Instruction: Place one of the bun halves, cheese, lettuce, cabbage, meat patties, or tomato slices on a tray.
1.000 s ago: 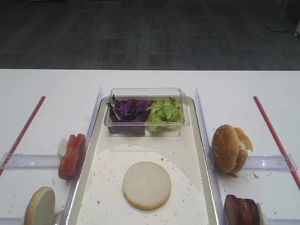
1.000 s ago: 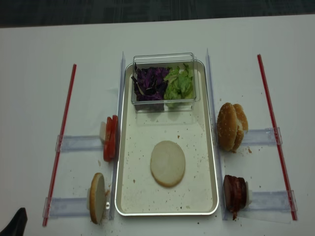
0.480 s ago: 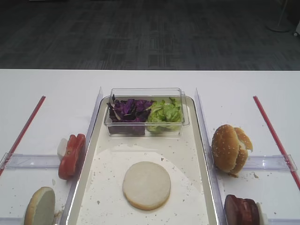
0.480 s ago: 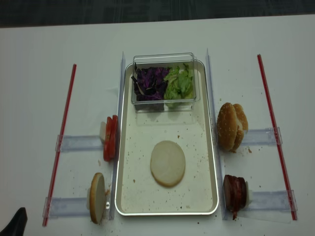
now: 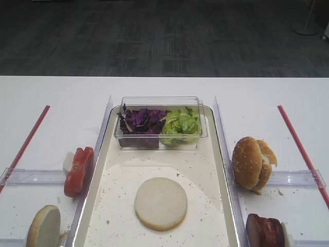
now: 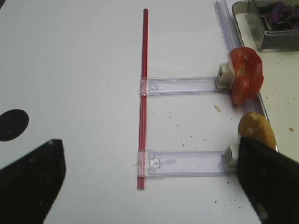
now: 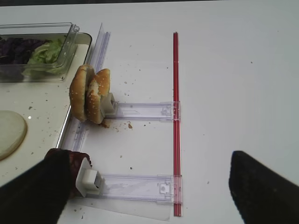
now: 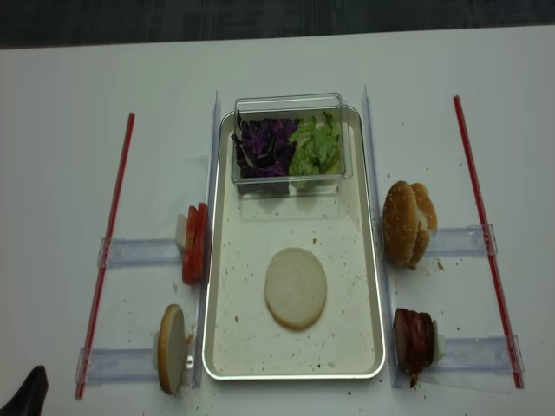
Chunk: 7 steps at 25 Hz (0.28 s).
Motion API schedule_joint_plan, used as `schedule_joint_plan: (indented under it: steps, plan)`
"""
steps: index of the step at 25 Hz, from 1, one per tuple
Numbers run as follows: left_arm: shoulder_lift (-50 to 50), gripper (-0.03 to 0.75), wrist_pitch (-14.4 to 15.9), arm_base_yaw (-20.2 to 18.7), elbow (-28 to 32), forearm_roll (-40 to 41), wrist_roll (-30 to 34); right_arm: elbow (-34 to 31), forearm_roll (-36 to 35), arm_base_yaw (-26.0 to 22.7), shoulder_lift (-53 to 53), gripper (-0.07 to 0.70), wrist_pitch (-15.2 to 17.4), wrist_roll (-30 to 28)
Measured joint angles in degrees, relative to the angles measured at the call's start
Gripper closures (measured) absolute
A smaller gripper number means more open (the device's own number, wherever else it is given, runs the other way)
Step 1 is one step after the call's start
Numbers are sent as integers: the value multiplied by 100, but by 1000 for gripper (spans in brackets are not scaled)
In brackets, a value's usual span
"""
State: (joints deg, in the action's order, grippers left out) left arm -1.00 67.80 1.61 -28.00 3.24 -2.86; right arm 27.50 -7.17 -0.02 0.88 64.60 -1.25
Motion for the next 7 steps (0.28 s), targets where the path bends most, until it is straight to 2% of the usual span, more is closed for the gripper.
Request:
schedule_joint_plan:
  steps: [7]
  plan:
    - [0, 29, 0, 0, 0, 0, 0, 0, 0, 0, 0, -60, 0, 0]
